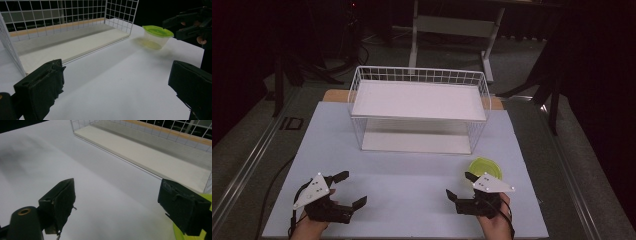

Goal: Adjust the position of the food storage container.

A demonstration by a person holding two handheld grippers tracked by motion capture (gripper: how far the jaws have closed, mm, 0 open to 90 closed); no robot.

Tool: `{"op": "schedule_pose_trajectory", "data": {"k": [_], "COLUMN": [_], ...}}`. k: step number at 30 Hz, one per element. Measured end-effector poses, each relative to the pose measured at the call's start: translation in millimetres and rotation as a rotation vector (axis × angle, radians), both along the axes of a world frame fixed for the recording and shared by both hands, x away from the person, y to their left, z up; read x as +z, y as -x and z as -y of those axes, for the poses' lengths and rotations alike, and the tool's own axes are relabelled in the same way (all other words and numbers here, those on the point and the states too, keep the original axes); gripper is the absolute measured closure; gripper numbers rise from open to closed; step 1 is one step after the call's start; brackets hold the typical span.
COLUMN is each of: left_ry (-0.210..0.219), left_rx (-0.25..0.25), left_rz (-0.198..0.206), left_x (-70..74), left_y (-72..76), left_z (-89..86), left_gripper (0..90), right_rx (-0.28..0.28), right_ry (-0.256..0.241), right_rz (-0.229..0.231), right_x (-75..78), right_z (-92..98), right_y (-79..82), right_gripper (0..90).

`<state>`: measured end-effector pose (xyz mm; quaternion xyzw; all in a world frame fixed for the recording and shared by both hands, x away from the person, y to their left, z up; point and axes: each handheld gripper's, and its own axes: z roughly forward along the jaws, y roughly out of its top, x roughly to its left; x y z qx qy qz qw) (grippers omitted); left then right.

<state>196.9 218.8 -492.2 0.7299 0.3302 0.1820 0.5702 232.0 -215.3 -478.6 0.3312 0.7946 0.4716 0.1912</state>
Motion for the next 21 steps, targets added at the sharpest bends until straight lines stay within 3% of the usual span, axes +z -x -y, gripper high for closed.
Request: {"op": "schedule_pose_trajectory", "data": {"k": [11,14,21], "left_ry": [0.002,0.002,0.009], "left_rx": [-0.013,-0.015,-0.022], "left_rz": [0.002,0.0,-0.004], "left_x": [-0.1,-0.2,-0.3], "left_y": [-1.0,-1.3,-1.4], "left_z": [4.4,5.1,6.6], "left_gripper": [1.0,1.0,1.0], "right_rx": [0.083,0.081,0.075], "right_ry": [-0.029,-0.014,-0.093], "right_rz": [0.066,0.103,0.084], "right_x": [18.4,28.5,48.3], "right_z": [-10.9,-13.5,-8.4], "right_y": [14.9,16.8,9.1], "right_gripper": [15.2,15.1,12.7]}}
